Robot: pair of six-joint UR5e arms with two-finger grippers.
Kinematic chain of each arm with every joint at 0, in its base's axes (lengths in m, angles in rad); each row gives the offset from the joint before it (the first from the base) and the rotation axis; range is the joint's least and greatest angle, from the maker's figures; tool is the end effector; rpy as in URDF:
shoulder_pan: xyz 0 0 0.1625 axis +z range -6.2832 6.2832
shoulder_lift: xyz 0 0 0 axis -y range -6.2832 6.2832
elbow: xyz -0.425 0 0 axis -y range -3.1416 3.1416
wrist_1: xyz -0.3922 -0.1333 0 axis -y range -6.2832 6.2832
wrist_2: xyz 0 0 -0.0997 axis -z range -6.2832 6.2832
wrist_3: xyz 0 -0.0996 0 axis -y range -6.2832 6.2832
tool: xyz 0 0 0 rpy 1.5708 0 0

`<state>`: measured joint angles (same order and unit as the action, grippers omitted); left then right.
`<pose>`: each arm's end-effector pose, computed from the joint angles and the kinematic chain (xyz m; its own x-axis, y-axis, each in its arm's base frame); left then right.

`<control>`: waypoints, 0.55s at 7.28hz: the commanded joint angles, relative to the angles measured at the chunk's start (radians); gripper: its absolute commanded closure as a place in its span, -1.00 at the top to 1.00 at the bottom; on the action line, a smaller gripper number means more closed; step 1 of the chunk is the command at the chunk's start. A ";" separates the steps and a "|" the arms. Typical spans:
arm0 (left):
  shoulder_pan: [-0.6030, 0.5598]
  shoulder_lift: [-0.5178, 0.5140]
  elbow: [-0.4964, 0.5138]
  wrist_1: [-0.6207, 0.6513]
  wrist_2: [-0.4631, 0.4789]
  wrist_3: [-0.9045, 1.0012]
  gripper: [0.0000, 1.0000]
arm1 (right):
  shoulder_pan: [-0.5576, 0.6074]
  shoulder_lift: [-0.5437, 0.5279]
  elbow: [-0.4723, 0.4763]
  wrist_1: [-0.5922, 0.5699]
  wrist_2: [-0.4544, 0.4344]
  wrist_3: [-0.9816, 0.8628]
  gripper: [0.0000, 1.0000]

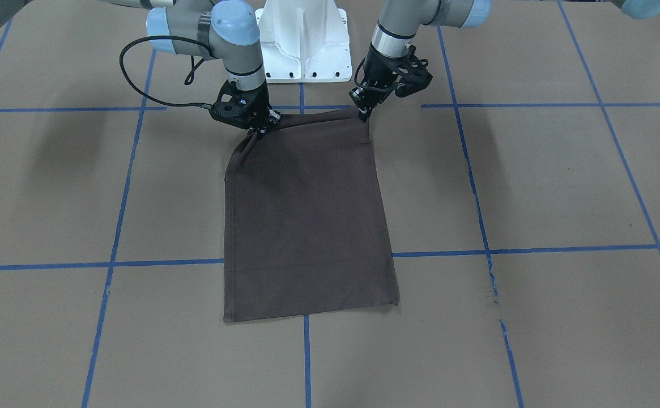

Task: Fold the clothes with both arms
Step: 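Lift the near edge with both grippers and fold it over toward the far edge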

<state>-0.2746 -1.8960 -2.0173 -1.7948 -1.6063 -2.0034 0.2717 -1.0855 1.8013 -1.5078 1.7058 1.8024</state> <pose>0.4987 -0.2753 0.2622 0.3737 -0.5406 -0.7537 0.4395 0.8188 -0.3693 -0.5790 -0.2858 0.2813 0.6272 0.4108 0.6617 -0.3276 0.9099 -0.2545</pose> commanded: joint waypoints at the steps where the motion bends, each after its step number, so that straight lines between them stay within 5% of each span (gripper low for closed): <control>1: 0.000 0.000 -0.001 0.000 -0.001 0.000 -1.00 | 0.003 0.001 0.021 0.000 -0.015 0.024 -1.00; 4: 0.015 0.005 -0.084 0.037 -0.003 0.000 -1.00 | -0.003 -0.031 0.123 0.001 -0.002 0.029 -1.00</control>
<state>-0.2687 -1.8922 -2.0583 -1.7794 -1.6086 -2.0034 0.2753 -1.1021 1.8764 -1.5069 1.6992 1.8319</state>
